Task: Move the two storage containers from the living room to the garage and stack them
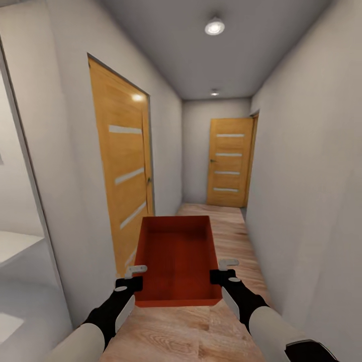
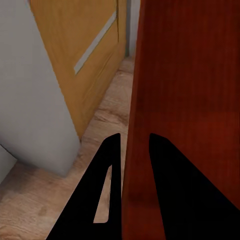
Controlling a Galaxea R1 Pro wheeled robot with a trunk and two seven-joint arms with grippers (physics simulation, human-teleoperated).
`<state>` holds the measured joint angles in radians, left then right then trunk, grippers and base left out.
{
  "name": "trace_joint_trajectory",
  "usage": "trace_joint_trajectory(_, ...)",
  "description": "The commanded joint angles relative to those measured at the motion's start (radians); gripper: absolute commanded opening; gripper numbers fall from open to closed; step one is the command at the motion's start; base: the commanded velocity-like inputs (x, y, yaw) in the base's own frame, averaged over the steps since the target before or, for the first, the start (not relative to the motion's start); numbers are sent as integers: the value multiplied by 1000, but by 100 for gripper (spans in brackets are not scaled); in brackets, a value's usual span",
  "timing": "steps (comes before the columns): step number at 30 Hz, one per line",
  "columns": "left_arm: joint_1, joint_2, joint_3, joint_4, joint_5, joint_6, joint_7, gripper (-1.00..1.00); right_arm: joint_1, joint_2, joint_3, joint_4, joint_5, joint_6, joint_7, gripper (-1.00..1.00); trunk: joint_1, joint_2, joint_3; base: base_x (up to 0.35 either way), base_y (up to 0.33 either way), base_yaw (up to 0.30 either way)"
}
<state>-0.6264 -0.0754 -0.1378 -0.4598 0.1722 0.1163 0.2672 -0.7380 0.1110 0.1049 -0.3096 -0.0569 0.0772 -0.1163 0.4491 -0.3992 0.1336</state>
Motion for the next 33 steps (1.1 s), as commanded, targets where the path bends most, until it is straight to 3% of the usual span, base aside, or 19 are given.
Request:
trace_joint_trajectory(1, 0, 63, 56, 0, 13, 6, 14, -100, -1, -1, -8, -5, 6, -14, -5, -100, 1, -1, -1, 324, 85, -219)
trace_joint_trajectory(11, 1, 64, 56, 0, 13, 6, 14, -100, -1, -1, -8, -5, 6, -16, -5, -100, 1, -1, -12, 324, 85, -209)
trace_joint_trajectory(20, 0, 63, 56, -1, 13, 6, 14, -100, 0, 2, -8, -5, 6, -16, -5, -100, 1, -1, -13, 324, 85, -57)
trace_joint_trajectory(33, 1, 63, 56, -2, 13, 6, 14, -100, -1, 0, -8, -5, 6, -16, -5, -100, 1, -1, -13, 324, 85, -220)
